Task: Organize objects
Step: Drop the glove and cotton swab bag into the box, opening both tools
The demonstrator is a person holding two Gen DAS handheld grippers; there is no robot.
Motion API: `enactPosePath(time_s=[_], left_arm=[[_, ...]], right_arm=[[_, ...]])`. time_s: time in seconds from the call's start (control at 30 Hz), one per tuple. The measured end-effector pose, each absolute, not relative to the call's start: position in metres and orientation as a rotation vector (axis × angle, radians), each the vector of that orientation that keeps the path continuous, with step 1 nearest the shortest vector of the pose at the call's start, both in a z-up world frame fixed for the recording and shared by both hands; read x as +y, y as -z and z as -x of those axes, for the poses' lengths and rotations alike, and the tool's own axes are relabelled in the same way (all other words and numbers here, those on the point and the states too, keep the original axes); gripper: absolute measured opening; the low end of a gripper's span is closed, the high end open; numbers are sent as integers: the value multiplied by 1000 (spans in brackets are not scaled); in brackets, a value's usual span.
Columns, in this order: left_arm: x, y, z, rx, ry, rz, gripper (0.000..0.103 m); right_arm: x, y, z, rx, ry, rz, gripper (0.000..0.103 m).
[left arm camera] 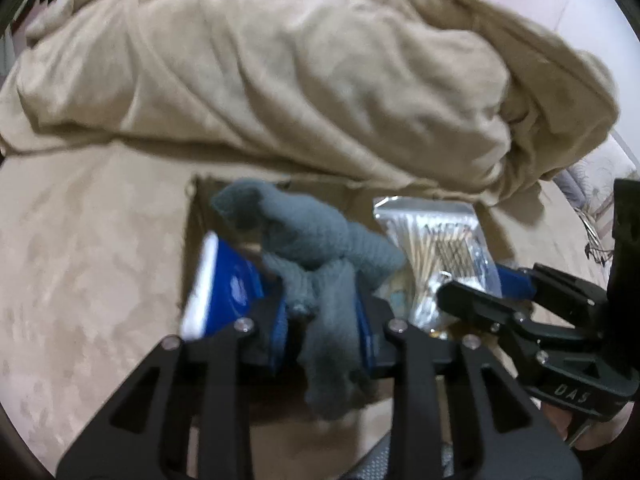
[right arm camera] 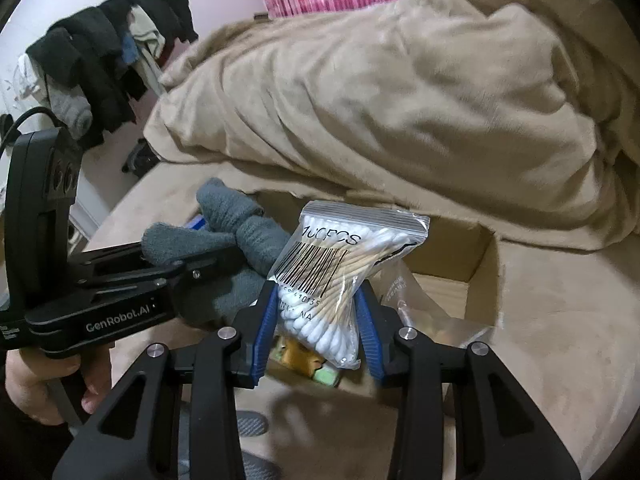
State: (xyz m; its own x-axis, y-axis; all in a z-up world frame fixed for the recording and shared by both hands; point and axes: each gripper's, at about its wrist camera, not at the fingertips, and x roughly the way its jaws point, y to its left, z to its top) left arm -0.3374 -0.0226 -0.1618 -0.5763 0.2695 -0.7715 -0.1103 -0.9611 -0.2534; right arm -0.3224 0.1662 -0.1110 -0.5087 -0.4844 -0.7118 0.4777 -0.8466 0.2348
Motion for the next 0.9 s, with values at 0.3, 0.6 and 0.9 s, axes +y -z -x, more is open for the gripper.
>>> enactPosePath(time_s=[0.3, 0.6, 0.9], left_arm=[[-15, 141, 327, -189, -2651, 1295, 42], [-30, 72, 253, -239, -2770, 1128, 79], [-27, 11, 156, -215, -2819, 999, 88]], right_arm=[[166, 123, 327, -14, 2373, -1159, 55], [172, 77, 278, -1, 2466, -1103, 85], [180, 4, 199, -1, 2531, -992, 85]])
